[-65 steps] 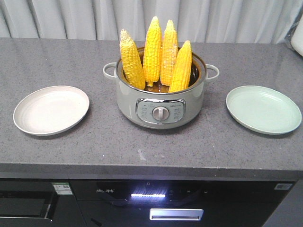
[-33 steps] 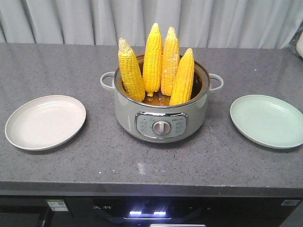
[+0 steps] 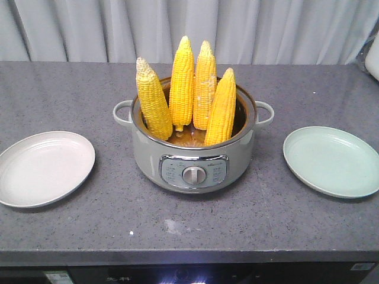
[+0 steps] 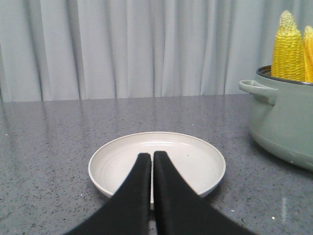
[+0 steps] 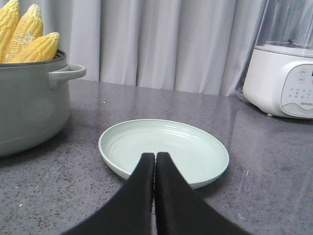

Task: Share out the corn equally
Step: 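Drive closer and position both grippers above the two plates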

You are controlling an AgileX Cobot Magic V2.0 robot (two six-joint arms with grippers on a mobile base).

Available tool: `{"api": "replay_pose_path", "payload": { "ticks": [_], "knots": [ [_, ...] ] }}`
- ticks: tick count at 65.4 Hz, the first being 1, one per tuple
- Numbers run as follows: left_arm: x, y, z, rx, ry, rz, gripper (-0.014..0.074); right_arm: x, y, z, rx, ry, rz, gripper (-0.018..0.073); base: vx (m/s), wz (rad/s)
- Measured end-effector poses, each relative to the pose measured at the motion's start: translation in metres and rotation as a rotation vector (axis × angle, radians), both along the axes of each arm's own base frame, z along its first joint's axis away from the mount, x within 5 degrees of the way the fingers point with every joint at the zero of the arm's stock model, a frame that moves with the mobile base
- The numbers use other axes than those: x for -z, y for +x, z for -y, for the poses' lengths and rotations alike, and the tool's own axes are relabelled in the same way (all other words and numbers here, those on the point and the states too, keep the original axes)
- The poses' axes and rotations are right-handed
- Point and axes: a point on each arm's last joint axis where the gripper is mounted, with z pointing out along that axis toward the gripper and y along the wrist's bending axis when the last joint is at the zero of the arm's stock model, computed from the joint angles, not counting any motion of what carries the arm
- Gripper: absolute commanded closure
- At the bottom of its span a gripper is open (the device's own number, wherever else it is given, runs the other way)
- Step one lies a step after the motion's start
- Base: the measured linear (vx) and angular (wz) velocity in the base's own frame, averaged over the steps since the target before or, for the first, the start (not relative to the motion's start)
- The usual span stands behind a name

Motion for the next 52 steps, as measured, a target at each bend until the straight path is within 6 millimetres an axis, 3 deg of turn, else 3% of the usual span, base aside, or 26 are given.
{"api": "replay_pose_path", "payload": {
  "ticks": [52],
  "knots": [
    [0.0, 0.0, 0.0, 0.0, 0.0, 0.0, 0.0603, 0.0, 0.0, 0.0, 0.0, 0.0, 0.0, 0.0563, 0.03, -0.02]
  ]
}}
